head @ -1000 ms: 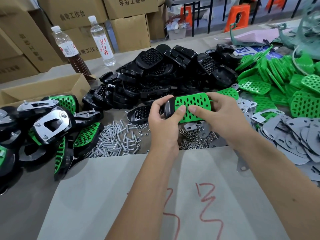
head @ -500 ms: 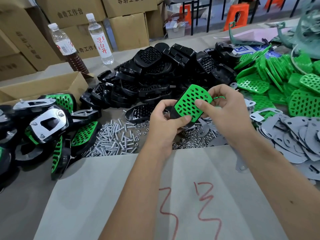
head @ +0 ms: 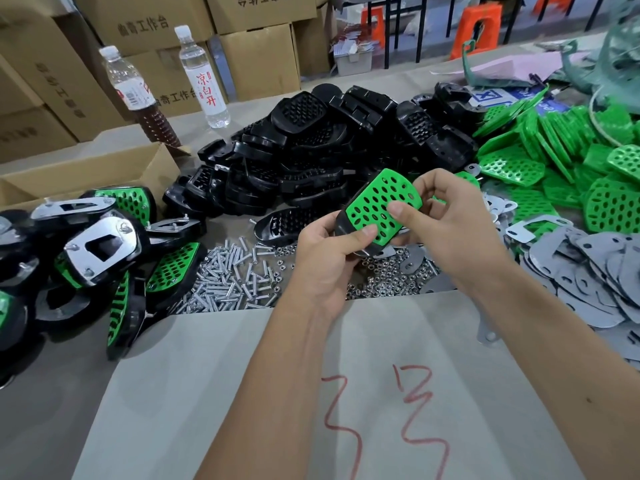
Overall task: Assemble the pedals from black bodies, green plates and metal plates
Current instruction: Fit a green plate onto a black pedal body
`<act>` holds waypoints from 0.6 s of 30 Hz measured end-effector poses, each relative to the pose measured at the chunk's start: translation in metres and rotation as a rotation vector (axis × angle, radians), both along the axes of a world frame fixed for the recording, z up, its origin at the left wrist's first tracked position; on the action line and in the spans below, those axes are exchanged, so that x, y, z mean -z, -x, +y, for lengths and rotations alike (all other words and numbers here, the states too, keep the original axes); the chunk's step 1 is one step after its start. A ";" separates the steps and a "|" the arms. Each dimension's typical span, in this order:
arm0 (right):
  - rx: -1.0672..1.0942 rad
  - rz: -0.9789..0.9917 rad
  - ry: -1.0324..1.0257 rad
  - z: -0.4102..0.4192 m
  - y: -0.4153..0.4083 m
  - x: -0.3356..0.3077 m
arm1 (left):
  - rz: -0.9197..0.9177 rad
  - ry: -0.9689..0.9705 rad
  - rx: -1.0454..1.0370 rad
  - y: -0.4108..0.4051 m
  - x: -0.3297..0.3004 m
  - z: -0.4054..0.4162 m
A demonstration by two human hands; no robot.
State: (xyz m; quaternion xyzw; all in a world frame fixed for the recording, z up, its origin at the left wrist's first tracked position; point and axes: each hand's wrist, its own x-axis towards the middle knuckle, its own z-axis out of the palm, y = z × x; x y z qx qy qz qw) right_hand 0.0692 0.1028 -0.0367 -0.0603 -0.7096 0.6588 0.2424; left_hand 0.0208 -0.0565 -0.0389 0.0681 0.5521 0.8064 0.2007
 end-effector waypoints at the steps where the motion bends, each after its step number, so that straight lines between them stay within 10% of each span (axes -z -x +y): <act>1: 0.004 0.009 -0.012 0.000 0.000 0.000 | 0.008 0.001 0.007 0.000 0.000 0.000; 18: -0.061 0.010 0.102 0.002 -0.003 -0.002 | 0.012 0.001 0.113 0.000 -0.002 0.000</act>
